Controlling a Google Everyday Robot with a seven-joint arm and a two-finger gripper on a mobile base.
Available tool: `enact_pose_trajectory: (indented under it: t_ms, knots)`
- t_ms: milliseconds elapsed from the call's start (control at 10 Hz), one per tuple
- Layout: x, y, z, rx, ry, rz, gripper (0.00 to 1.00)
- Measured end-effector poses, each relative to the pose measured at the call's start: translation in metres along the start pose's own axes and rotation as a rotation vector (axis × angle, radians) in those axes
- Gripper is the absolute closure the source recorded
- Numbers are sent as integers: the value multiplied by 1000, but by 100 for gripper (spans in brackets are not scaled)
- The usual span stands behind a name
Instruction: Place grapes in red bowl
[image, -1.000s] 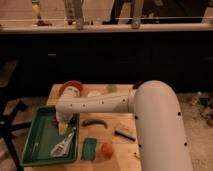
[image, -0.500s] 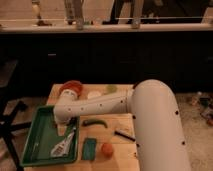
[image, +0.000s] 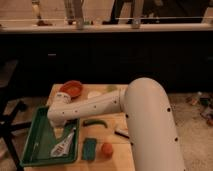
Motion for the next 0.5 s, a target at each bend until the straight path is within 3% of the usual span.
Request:
enact_pose_trajectory:
  t_ms: [500]
  knots:
    - [12, 2, 1, 10, 16, 32, 20]
